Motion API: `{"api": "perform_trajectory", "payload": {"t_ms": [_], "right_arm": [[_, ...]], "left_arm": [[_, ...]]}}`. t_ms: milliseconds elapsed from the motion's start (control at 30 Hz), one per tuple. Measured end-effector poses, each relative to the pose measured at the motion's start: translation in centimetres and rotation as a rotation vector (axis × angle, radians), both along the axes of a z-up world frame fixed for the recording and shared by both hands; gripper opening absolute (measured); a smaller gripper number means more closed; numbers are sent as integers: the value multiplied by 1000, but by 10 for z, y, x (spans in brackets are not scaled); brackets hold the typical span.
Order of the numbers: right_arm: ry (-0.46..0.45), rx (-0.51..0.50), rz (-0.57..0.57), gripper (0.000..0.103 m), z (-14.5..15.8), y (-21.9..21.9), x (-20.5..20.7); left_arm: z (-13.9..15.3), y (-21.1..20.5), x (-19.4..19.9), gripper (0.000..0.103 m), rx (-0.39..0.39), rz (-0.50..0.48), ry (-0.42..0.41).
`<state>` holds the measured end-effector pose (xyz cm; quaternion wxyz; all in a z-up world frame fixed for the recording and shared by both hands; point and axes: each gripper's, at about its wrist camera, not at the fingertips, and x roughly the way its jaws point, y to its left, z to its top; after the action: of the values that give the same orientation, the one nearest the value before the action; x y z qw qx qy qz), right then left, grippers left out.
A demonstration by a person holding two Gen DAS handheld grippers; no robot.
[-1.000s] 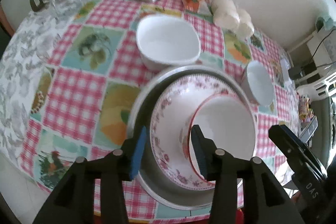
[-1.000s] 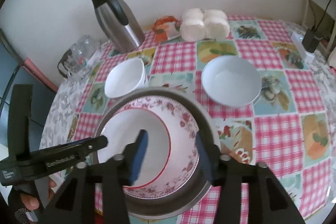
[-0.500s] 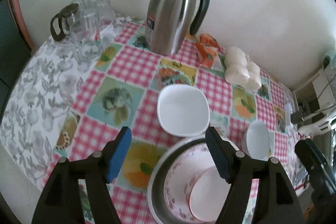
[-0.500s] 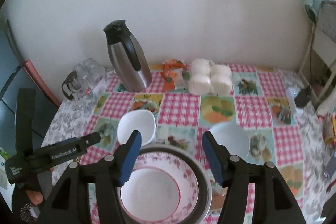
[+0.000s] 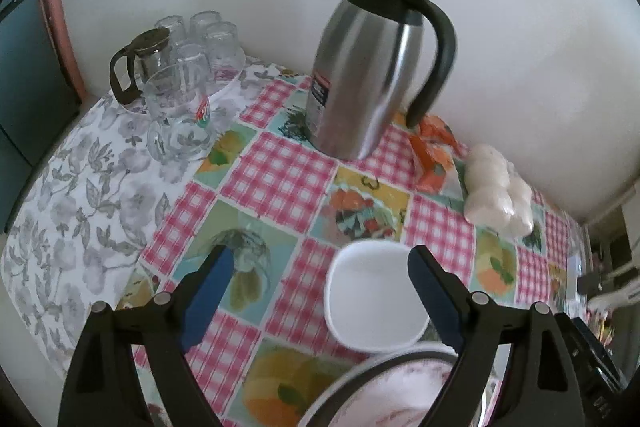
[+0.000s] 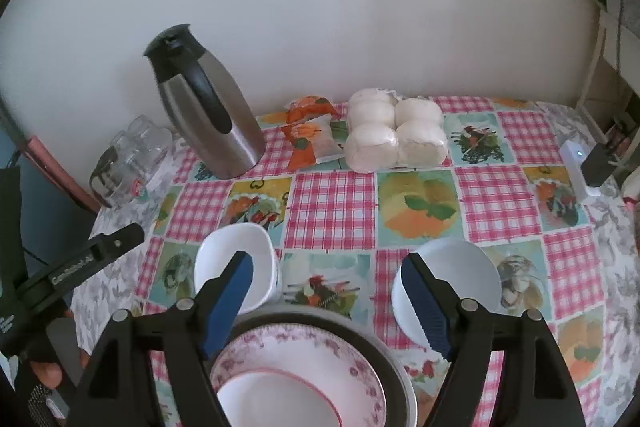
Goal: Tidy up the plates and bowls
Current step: 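Open both tools and move them to the white square bowl, then grasp the rim of the white square bowl with both tools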
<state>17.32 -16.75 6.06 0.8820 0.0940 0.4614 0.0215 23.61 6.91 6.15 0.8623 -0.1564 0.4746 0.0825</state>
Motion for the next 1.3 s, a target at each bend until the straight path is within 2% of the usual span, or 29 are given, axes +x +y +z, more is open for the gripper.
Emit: {"api": "perform_trajectory", "payload": {"t_ms": [133,300,367,500,633,767,867,1000,1067,1200,1300], "right_arm": [[-11,-3,-9,83,-1,0,14],[-16,33,5,83,-11,2,17],[-9,38,-7,83,-17,2,18],[14,29,7,83,-30,8,22],[36,17,8,83,-37,14,25],[63,16,33,83,-43,23,30],[109,-27,45,83,-54,34,37],[178,-2,56,82,-72,45,47],[198,-16,74,78,-79,53,52],[262,-7,76,64,-95,60,61],[284,-48,84,52,-104,67,66]], "left_arm": [[1,5,9,89,0,21,-24],[-12,2,8,89,-6,-21,-45],[-21,5,10,89,-1,-8,-24],[-37,10,13,89,-45,-12,4],[-51,13,15,89,-45,1,30],[-68,22,16,89,-100,29,55],[-84,29,18,89,-168,29,81],[-97,31,20,87,-249,13,97],[-102,31,21,78,-276,7,105],[-109,30,23,70,-286,-4,128],[-112,30,24,66,-300,-17,139]]}}
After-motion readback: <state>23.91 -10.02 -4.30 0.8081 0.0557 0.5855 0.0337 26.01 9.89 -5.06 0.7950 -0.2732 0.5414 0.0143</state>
